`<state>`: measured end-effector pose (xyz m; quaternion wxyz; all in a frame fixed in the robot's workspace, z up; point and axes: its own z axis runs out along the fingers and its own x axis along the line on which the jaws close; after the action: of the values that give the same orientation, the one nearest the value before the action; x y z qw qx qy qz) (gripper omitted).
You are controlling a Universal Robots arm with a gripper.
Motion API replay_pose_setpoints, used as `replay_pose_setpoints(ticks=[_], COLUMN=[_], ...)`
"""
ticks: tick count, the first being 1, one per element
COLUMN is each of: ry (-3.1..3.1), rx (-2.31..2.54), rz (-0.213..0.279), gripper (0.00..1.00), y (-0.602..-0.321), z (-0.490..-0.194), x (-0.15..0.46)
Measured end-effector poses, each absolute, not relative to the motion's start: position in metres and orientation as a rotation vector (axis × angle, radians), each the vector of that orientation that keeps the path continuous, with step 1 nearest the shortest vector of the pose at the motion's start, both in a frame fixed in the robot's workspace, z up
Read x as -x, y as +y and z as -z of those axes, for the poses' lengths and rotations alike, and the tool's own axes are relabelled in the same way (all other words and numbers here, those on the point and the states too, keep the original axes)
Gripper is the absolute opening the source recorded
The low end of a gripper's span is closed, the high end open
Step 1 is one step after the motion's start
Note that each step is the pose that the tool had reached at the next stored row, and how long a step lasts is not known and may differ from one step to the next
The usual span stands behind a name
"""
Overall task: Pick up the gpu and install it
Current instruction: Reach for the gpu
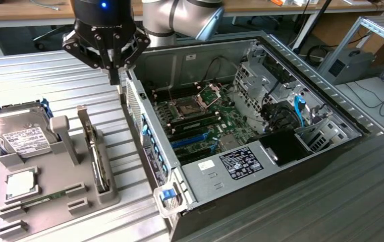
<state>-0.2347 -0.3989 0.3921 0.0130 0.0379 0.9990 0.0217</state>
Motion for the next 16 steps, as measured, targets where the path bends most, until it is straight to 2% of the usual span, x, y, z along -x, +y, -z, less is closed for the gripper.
replay_pose_setpoints(ticks=[16], ry=[3.112], rx=[-0.118], rz=[-0.068], gripper=[0.11], y=[-0.399], z=[-0.392], x=[0.255])
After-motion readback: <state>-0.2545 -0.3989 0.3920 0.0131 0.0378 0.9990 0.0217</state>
